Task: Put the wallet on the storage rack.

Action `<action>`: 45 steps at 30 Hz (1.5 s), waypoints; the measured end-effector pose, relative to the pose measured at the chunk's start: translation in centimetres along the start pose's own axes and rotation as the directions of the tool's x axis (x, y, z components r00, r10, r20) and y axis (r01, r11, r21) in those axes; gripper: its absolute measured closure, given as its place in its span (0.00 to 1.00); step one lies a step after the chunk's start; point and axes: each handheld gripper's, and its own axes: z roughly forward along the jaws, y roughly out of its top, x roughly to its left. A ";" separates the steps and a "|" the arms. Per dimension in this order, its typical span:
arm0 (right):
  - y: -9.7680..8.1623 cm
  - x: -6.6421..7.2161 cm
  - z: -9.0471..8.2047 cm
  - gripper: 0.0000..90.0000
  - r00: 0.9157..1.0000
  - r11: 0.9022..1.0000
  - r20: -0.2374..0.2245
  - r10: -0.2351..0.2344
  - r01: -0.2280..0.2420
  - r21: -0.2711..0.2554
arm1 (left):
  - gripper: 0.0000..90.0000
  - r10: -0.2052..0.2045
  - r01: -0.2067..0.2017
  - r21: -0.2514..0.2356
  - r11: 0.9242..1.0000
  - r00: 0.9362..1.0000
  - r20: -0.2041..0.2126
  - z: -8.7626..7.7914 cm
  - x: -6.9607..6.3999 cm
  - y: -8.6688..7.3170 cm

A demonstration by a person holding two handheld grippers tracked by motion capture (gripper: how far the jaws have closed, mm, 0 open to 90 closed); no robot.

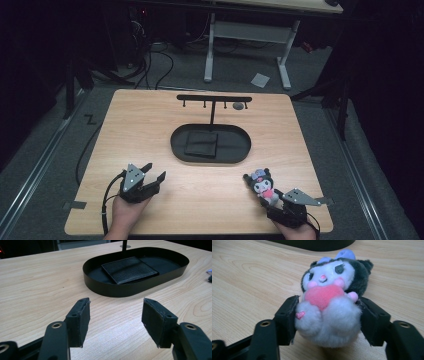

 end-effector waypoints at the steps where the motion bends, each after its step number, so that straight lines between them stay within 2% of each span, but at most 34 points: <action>1: 0.0 0.0 0.2 0.32 1.000 1.000 0.002 0.003 -0.003 0.009 | 0.45 0.007 -0.007 0.003 1.000 1.000 -0.009 -0.1 -0.1 0.1; 2: 0.0 0.1 0.2 0.30 1.000 1.000 0.006 0.001 -0.001 0.015 | 0.45 0.007 -0.007 0.003 1.000 1.000 -0.009 -0.1 -0.1 0.1; 4: 0.1 0.2 0.3 0.27 1.000 1.000 0.018 -0.008 0.008 0.029 | 0.45 0.029 -0.028 0.040 0.999 0.999 -0.019 -0.1 -0.2 0.5; 5: 0.1 0.2 0.2 0.25 1.000 0.999 0.022 -0.010 0.009 0.039 | 0.45 0.023 -0.022 0.049 0.999 1.000 -0.013 -0.2 -0.2 0.8; 7: 0.1 0.3 0.1 0.23 1.000 0.999 0.018 -0.009 0.009 0.048 | 0.45 0.005 -0.006 0.050 0.999 1.000 0.017 -0.8 -0.2 1.5; 9: 0.1 0.3 0.1 0.19 1.000 0.997 0.010 -0.004 0.003 0.076 | 0.44 0.028 -0.029 0.039 0.999 0.999 0.032 -1.8 -0.7 1.8; 10: 0.1 0.3 0.1 0.19 1.000 0.997 0.010 -0.004 0.003 0.076 | 0.44 0.028 -0.029 0.039 0.999 0.999 0.032 -1.8 -0.7 1.8; 11: 0.1 0.2 0.2 0.19 1.000 0.997 0.008 -0.001 0.001 0.081 | 0.44 0.016 -0.017 0.017 1.000 0.999 0.042 -2.2 -0.9 1.6; 13: 0.0 0.3 0.1 0.19 1.000 0.995 0.015 0.008 -0.010 0.097 | 0.43 0.018 -0.018 0.011 1.000 0.999 0.039 -2.3 -1.0 0.9; 16: -0.2 0.4 -0.3 0.18 1.000 0.991 0.027 0.013 -0.016 0.130 | 0.42 0.041 -0.044 0.058 0.997 0.998 0.056 -1.8 -0.7 -0.1; 18: -0.1 0.6 -0.6 0.17 0.999 0.988 0.041 0.008 -0.014 0.153 | 0.41 0.074 -0.077 0.061 0.995 0.996 0.048 -2.0 -0.3 -0.3; 19: 0.0 0.6 -0.8 0.17 0.999 0.985 0.047 0.000 -0.008 0.171 | 0.41 0.077 -0.079 0.059 0.995 0.996 0.047 -2.1 -0.1 -0.3; 21: 0.2 0.8 -1.0 0.17 0.999 0.976 0.052 -0.012 0.000 0.219 | 0.41 0.045 -0.048 0.046 0.998 0.997 0.058 -2.5 0.5 -0.5; 24: 0.7 1.2 -1.0 0.17 0.998 0.949 0.061 -0.028 0.007 0.314 | 0.42 0.004 -0.007 0.051 0.999 0.998 0.070 -2.7 0.9 -0.8; 25: 1.0 1.3 -0.9 0.17 0.997 0.934 0.065 -0.036 0.010 0.358 | 0.42 0.000 -0.004 0.052 0.999 0.997 0.072 -2.7 1.0 -0.9; 28: 1.6 1.4 -0.7 0.17 0.996 0.907 0.071 -0.049 0.015 0.422 | 0.42 -0.003 -0.002 0.055 0.998 0.997 0.082 -2.7 1.1 -0.9; 29: 1.8 1.3 -0.6 0.17 0.996 0.892 0.077 -0.043 0.004 0.452 | 0.42 -0.006 0.001 0.053 0.999 0.996 0.086 -2.6 1.1 -0.9; 30: 2.0 1.2 -0.5 0.17 0.996 0.884 0.077 -0.042 0.001 0.467 | 0.42 -0.006 0.001 0.054 0.999 0.996 0.089 -2.6 1.1 -0.9; 32: 2.5 1.0 -0.3 0.17 0.996 0.862 0.077 -0.038 -0.006 0.506 | 0.42 -0.006 0.001 0.052 0.999 0.996 0.094 -2.4 1.1 -0.9; 34: 3.0 0.8 -0.1 0.17 0.998 0.840 0.057 -0.007 -0.025 0.541 | 0.42 -0.012 0.006 0.060 0.998 0.995 0.102 -2.3 1.1 -1.0; 35: 3.2 0.7 0.0 0.17 0.999 0.827 0.049 0.009 -0.035 0.561 | 0.42 -0.015 0.008 0.065 0.998 0.994 0.107 -2.2 1.2 -1.0; 36: 3.5 0.7 0.1 0.17 0.999 0.815 0.051 0.006 -0.034 0.579 | 0.42 -0.017 0.009 0.068 0.998 0.993 0.113 -2.1 1.2 -1.1; 37: 4.1 0.8 0.4 0.17 0.999 0.792 0.050 -0.021 -0.014 0.610 | 0.42 -0.017 0.010 0.066 0.998 0.993 0.115 -2.1 1.1 -1.1; 38: 4.4 1.0 0.5 0.17 0.998 0.782 0.049 -0.036 -0.003 0.623 | 0.42 -0.008 0.001 0.061 0.998 0.993 0.115 -2.1 1.1 -1.0; 39: 4.4 1.0 0.5 0.17 0.998 0.782 0.049 -0.036 -0.003 0.623 | 0.42 -0.008 0.001 0.061 0.998 0.993 0.115 -2.1 1.1 -1.0; 40: 5.1 1.3 0.8 0.17 0.997 0.769 0.044 -0.056 0.015 0.639 | 0.42 -0.006 0.000 0.051 0.999 0.993 0.116 -2.1 1.0 -0.9; 42: 5.7 1.5 1.1 0.17 0.996 0.756 0.043 -0.078 0.031 0.654 | 0.41 0.003 -0.009 0.044 0.999 0.993 0.120 -2.2 1.0 -0.9; 43: 5.7 1.5 1.1 0.17 0.996 0.756 0.043 -0.078 0.031 0.654 | 0.41 0.010 -0.015 0.040 0.999 0.993 0.121 -2.2 0.9 -0.9; 44: 6.3 1.6 1.5 0.17 0.996 0.746 0.042 -0.078 0.031 0.665 | 0.40 0.021 -0.025 0.036 0.999 0.992 0.122 -2.1 0.8 -1.0; 45: 6.4 1.6 1.6 0.17 0.996 0.743 0.041 -0.079 0.031 0.669 | 0.40 0.027 -0.031 0.036 0.999 0.992 0.122 -2.1 0.8 -1.0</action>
